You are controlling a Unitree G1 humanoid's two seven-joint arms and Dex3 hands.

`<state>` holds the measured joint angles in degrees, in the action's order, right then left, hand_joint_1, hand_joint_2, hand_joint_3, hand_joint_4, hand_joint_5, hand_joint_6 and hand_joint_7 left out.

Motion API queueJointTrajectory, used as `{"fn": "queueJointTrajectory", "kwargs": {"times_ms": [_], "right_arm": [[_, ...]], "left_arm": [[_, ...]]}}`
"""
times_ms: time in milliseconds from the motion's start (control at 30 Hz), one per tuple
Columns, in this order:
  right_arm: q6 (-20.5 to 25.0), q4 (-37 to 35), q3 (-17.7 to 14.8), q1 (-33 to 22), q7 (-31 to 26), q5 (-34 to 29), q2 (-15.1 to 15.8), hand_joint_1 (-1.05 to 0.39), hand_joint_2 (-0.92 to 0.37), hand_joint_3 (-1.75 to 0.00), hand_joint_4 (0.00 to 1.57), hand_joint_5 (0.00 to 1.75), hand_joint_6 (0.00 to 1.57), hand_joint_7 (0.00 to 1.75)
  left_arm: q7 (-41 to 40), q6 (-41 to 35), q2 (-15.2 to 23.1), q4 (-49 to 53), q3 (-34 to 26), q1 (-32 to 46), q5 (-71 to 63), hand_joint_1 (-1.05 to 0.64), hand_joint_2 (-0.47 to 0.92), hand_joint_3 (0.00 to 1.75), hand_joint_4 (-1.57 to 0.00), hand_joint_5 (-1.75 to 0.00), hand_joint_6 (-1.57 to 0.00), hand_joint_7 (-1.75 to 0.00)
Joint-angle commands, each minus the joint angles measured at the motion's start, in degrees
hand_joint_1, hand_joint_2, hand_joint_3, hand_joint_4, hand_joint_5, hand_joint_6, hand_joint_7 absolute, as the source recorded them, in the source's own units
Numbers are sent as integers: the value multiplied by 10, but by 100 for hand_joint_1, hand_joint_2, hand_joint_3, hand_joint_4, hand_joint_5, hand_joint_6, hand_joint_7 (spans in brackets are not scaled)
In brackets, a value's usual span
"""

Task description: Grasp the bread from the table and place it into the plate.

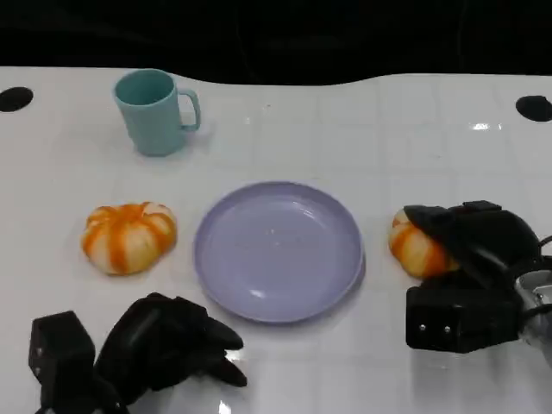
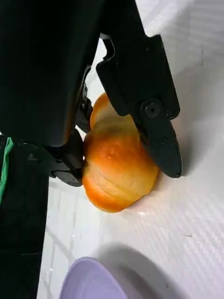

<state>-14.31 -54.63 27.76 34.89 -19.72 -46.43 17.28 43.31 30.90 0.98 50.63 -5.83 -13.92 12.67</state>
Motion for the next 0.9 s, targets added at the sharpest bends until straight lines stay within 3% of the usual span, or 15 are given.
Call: {"fn": "queueJointTrajectory", "kwargs": {"times_ms": [33,233,267,300,333,400,500,833,900], "right_arm": [[-35,-9,-5,1,-62,14,2,-18,-92,-19,85,112,105,21],[-45,-21,1,6,-76,17,2,-16,-92,-22,88,121,112,21],[-62,-13,-3,6,-125,13,3,-16,-88,-27,88,132,112,36],[-76,-7,-5,7,-162,10,3,-12,-70,-58,91,153,94,101],[-85,-6,-6,9,-189,9,3,-12,-51,-90,92,166,79,144],[-100,1,-9,15,-220,12,4,-11,-40,-112,93,172,71,167],[-107,2,-8,22,-237,11,5,-12,-35,-122,95,174,68,174],[-121,17,-15,21,-246,20,-7,-12,-28,-127,98,175,72,175],[-134,26,-19,18,-254,24,-9,-11,-26,-136,100,175,74,175]], "left_arm": [[-4,8,9,-3,1,8,-3,-105,80,1,-156,-25,-155,0],[-4,10,9,-2,2,8,-3,-105,80,1,-156,-25,-155,0],[-5,9,9,-6,3,10,-4,-105,80,1,-156,-25,-155,0],[-6,9,9,-8,4,11,-4,-105,80,1,-156,-25,-156,0],[-6,9,9,-10,4,12,-5,-105,80,1,-156,-25,-156,0],[-5,3,7,-12,2,12,0,-105,79,0,-156,-25,-156,-1],[-5,0,6,-13,2,12,2,-105,78,0,-157,-25,-156,-1],[-6,4,10,-6,1,8,-1,-105,79,0,-156,-25,-156,0],[-7,7,10,-6,1,10,-2,-105,79,0,-156,-25,-156,0]]}}
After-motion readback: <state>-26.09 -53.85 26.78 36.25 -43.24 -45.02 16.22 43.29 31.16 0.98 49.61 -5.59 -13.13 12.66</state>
